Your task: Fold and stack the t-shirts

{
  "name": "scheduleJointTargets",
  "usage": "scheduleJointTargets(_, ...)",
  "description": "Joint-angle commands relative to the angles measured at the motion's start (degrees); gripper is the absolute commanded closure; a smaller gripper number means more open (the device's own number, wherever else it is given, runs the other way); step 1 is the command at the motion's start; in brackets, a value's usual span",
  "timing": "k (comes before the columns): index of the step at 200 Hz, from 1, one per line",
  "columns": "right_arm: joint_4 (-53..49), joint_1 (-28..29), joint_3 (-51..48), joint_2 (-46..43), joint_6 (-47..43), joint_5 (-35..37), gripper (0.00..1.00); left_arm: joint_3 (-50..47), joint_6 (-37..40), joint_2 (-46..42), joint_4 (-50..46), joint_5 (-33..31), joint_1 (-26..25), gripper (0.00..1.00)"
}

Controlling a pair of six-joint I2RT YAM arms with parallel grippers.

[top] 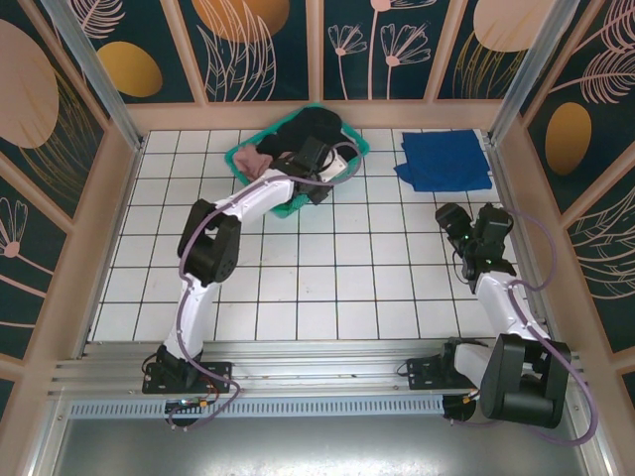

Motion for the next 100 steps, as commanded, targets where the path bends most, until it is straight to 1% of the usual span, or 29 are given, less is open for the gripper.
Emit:
scheduleJointTargets(1,1.51,-0.49,-0.29,-1.01,-1.41,-1.41,0.26,-8.92,-11.38,-8.87,-0.55,-3.77,0.7,0.96)
scheduleJointTargets(9,1.56,-0.52,-0.25,-1.02,-1.45,-1.51,0.26,-13.15,-12.93,-11.82,1.49,-5.89,0.8,1.0)
scheduleJointTargets(22,2.03,-0.57,-0.41,-0.65,-1.68,-1.66,0.26,-18.55,-14.42,-15.56,3.73,-8.71,1.66,1.0)
scheduleJointTargets(37,2.56,-0.62,-0.5,-0.26,-1.63,-1.9,0.26,-22.32,-16.57,-18.07,5.01,-9.89,4.93,1.0)
scheduleJointTargets(52,3.42,-0.62,-0.84,0.21,-1.49,-2.29,0.26,-23.85,-18.82,-19.18,5.35,-7.95,9.82,1.0)
scheduleJointTargets(58,3.68,-0.62,-0.93,0.35,-1.42,-2.45,0.26,-24.35,-18.95,-19.52,5.89,-8.07,11.36,1.0)
scheduleJointTargets(79,4.32,-0.59,-1.41,0.79,-1.3,-2.47,0.26,-24.8,-17.94,-18.72,6.78,-11.02,14.53,1.0)
scheduleJointTargets(100,4.46,-0.69,-1.56,0.92,-1.31,-2.39,0.26,-23.2,-17.98,-16.91,6.18,-11.07,18.15,1.0)
